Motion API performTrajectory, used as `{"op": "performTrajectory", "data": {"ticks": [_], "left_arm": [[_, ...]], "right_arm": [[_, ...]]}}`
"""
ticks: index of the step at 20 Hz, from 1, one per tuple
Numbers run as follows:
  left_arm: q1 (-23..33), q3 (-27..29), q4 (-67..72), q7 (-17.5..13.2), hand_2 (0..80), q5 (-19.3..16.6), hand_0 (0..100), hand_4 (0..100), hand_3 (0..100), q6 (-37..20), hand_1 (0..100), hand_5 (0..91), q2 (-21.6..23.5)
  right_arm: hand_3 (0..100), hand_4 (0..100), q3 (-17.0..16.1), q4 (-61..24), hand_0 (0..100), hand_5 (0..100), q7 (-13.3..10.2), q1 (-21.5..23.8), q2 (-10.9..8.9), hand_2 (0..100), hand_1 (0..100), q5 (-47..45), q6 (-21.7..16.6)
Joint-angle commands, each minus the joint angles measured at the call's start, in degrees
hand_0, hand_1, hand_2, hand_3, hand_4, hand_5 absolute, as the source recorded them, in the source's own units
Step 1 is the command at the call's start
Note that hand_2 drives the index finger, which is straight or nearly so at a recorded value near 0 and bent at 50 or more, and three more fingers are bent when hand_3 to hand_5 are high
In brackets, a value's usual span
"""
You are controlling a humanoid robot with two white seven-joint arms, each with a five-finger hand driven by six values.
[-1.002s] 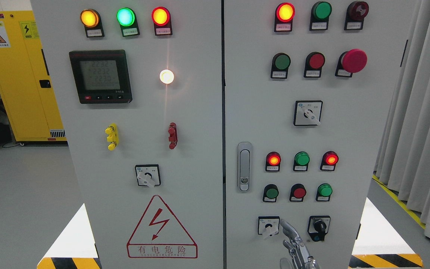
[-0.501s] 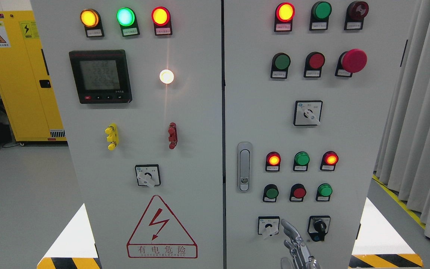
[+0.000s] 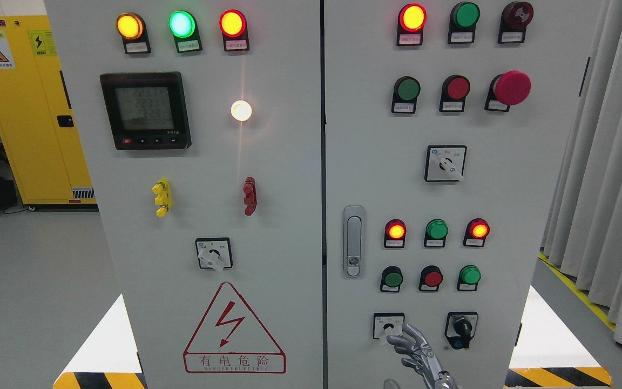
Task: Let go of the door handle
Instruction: 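Raise the right hand from below toward the silver door handle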
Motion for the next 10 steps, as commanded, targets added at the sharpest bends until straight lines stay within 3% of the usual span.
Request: {"op": "performTrajectory", "data": {"ticks": [1, 6, 10], "left_arm": [[0.0, 0.0, -0.7, 0.0, 0.0, 0.0, 12, 0, 0, 0.0, 56, 0.0, 0.0], [0.0, 0.0, -0.7, 0.0, 0.0, 0.0, 12, 0, 0, 0.0, 56, 0.0, 0.0], [0.0, 0.0, -0.7, 0.0, 0.0, 0.0, 12, 0, 0, 0.0, 56, 0.0, 0.0]], "right_arm": [[89, 96, 1.1, 0.0, 35, 100, -2.6, -0.5, 0.15, 0, 34, 19.4, 1.4], [94, 98, 2.2, 0.7, 26, 100, -5.0, -1.9, 0.59, 0, 34, 34.0, 2.9], [95, 98, 2.6, 2.3, 26, 100, -5.5, -4.9, 0.94, 0, 33, 41.0, 2.9]]}}
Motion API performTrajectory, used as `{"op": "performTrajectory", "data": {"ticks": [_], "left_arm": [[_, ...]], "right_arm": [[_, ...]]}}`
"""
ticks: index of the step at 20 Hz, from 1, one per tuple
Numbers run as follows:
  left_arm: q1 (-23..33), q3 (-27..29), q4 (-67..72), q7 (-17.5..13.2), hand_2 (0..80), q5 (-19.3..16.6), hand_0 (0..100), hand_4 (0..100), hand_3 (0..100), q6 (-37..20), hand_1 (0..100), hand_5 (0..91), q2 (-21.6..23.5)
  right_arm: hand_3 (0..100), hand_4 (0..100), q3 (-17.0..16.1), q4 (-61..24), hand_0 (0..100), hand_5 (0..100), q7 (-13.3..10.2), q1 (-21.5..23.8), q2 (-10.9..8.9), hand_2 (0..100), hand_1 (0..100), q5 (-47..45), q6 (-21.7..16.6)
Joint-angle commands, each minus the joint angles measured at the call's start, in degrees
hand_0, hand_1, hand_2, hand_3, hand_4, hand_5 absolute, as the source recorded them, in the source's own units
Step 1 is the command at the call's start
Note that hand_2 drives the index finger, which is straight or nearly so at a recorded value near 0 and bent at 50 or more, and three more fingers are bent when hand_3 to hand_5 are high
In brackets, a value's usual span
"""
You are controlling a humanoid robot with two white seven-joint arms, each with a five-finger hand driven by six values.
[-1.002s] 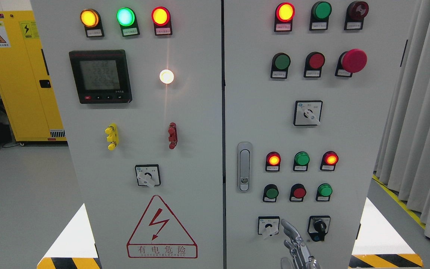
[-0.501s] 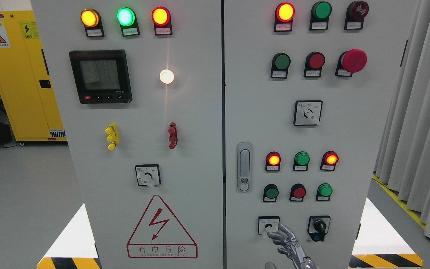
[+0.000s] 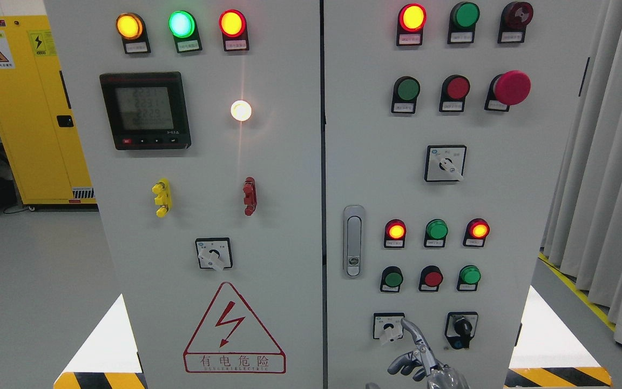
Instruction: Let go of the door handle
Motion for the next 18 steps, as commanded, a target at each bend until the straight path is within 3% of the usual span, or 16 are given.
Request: {"op": "performTrajectory", "data": {"ticks": [1, 4, 9, 18], "left_arm": [[0.0, 0.0, -0.7, 0.0, 0.0, 0.0, 12, 0, 0, 0.0, 56, 0.0, 0.0], [0.0, 0.0, -0.7, 0.0, 0.0, 0.0, 12, 0, 0, 0.0, 56, 0.0, 0.0], [0.0, 0.0, -0.7, 0.0, 0.0, 0.0, 12, 0, 0, 0.0, 56, 0.0, 0.0], [0.0, 0.0, -0.7, 0.0, 0.0, 0.0, 12, 0, 0, 0.0, 56, 0.0, 0.0]], "right_arm": [[95, 98, 1.5, 2.3, 26, 100, -0.8, -3.1, 0.63, 0, 33, 13.5, 0.2], [96, 98, 1.8, 3.4, 26, 100, -2.5, -4.3, 1.24, 0, 33, 19.6, 0.2], [96, 98, 2.1, 6.2, 26, 100, -3.0, -8.2, 1.95, 0, 33, 25.2, 1.4], [96, 98, 2.7, 10.9, 27, 100, -4.1, -12.8, 3.97, 0, 33, 28.4, 2.1]]}}
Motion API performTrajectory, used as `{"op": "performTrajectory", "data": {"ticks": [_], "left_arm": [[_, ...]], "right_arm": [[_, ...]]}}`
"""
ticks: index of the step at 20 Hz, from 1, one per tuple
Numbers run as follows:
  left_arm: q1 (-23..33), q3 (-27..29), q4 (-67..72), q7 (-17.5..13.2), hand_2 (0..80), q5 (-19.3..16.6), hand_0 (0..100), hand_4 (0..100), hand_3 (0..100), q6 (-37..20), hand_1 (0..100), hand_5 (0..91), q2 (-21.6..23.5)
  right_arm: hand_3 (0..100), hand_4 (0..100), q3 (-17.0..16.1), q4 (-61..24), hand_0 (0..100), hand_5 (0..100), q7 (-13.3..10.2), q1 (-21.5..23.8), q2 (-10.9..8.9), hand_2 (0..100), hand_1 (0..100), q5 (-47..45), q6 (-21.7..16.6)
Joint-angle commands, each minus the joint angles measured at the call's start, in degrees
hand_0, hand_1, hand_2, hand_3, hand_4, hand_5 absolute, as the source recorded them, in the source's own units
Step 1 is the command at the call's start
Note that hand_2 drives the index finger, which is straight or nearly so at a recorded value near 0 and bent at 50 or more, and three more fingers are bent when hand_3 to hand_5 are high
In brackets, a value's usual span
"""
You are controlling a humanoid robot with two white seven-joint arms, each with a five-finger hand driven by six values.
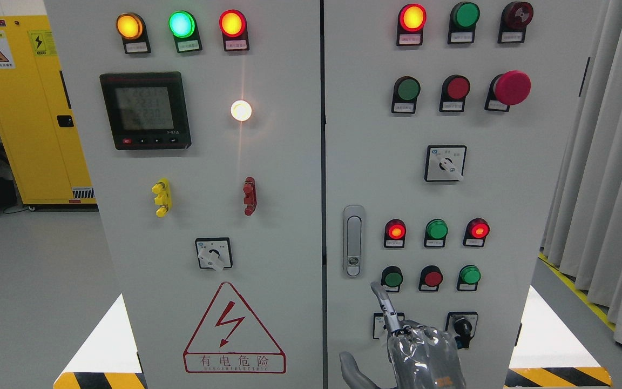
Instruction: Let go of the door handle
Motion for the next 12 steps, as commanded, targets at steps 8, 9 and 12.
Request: {"op": "performTrajectory", "data": {"ticks": [8, 9, 12], "left_arm": [[0.0, 0.0, -0.7, 0.0, 0.0, 0.0, 12, 0, 0, 0.0, 56, 0.0, 0.1], [0.0, 0.0, -0.7, 0.0, 0.0, 0.0, 12, 0, 0, 0.0, 56, 0.0, 0.0], [0.0, 0.0, -0.7, 0.0, 0.0, 0.0, 12, 0, 0, 0.0, 56, 0.0, 0.0]], "right_arm": [[96, 98, 1.6, 6.5, 27, 100, 0.0, -3.3, 1.90, 0, 34, 5.6, 2.5], [96, 98, 1.7, 6.5, 27, 100, 0.1, -3.4, 1.90, 0, 34, 5.7, 2.8], [96, 98, 1.6, 7.8, 28, 100, 0.2, -4.8, 1.90, 0, 34, 5.8, 3.6]]}}
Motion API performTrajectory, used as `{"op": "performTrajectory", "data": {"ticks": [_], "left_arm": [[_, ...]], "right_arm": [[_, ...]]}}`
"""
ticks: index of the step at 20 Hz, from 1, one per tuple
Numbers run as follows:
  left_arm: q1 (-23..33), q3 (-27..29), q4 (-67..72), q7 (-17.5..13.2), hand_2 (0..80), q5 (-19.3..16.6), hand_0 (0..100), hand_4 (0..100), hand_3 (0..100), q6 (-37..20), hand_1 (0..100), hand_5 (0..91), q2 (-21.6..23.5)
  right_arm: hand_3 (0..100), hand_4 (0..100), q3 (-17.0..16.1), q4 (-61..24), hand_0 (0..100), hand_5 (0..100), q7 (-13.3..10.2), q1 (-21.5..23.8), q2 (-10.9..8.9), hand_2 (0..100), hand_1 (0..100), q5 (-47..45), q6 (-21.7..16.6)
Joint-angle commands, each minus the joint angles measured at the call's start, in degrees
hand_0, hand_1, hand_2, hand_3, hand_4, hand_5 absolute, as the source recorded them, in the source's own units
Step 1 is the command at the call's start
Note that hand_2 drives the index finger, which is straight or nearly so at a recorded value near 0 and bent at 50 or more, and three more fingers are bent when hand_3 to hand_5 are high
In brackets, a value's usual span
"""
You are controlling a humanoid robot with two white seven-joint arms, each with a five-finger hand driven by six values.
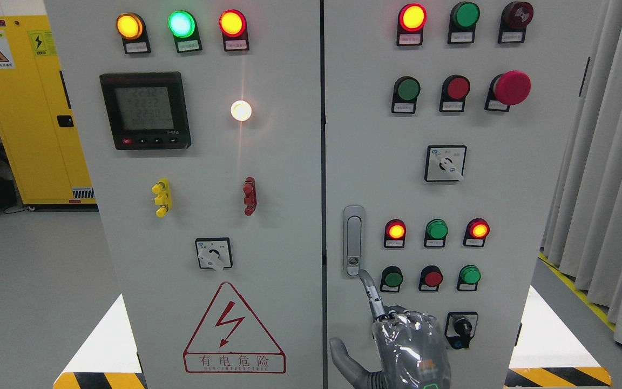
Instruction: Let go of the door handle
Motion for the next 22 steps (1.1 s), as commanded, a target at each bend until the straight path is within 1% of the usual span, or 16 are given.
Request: {"op": "performTrajectory", "data": {"ticks": [1, 9, 11, 22], "left_arm": [[0.0, 0.0, -0.7, 0.0, 0.0, 0.0, 12, 0, 0, 0.0, 56, 0.0, 0.1], [0.0, 0.0, -0.7, 0.0, 0.0, 0.0, 12, 0, 0, 0.0, 56, 0.0, 0.0], [0.0, 0.0, -0.7, 0.0, 0.0, 0.0, 12, 0, 0, 0.0, 56, 0.0, 0.0], [0.0, 0.0, -0.7, 0.0, 0.0, -0.1, 12, 0, 0, 0.0, 56, 0.0, 0.0]], "right_arm": [[96, 98, 0.6, 3.8, 28, 100, 0.4, -2.0, 0.65, 0, 34, 1.1, 1.0], [96, 99, 0.5, 5.4, 29, 100, 0.7, -4.4, 0.65, 0, 34, 1.1, 1.4], [96, 99, 0.6, 5.6, 30, 100, 0.8, -4.6, 0.65, 0, 34, 1.1, 2.2], [97, 99, 0.5, 5.9, 31, 100, 1.5, -4.7, 0.65, 0, 34, 1.1, 3.2]]}}
